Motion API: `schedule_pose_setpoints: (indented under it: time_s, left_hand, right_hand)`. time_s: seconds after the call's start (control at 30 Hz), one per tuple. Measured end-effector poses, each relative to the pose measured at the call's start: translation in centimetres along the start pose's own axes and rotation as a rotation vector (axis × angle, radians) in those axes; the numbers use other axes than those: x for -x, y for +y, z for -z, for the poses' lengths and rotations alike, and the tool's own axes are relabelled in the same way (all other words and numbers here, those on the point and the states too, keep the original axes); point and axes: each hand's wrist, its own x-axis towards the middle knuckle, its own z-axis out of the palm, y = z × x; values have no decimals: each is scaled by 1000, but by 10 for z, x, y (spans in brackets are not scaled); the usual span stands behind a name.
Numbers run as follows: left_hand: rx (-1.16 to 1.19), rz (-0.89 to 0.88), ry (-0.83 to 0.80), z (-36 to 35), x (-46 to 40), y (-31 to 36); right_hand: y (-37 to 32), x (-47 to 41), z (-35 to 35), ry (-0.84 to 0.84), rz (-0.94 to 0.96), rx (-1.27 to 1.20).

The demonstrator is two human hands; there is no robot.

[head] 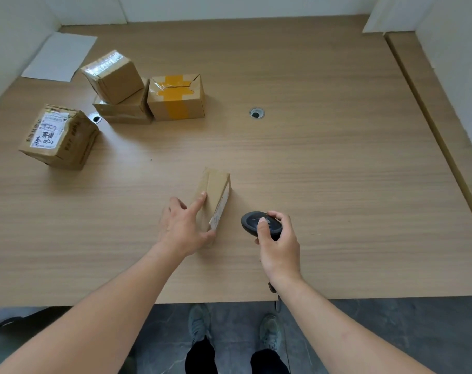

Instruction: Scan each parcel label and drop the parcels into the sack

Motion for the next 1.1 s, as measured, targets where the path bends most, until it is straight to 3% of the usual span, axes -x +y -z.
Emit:
schedule_pose_setpoints:
  time_s: [0.13,0.37,0.63,0.83,1.1]
  left_hand:
    - [29,29,-96,9,-2,-1]
    - [219,-44,-37,16,-13,-28]
    - [407,-4,-136,21,-23,-53]
    - [613,-37,-164,47,-26,-67]
    - [640,-133,-144,118,-20,-78]
  right_hand:
    - [2,3,-1,-2,-1,5]
    - [-5,3,-17,-17,45,15]
    - [-25,5,-31,-52,118,99]
    - [-61,13,-44,-32,228,163]
    - [-128,50,-59,55,383,180]
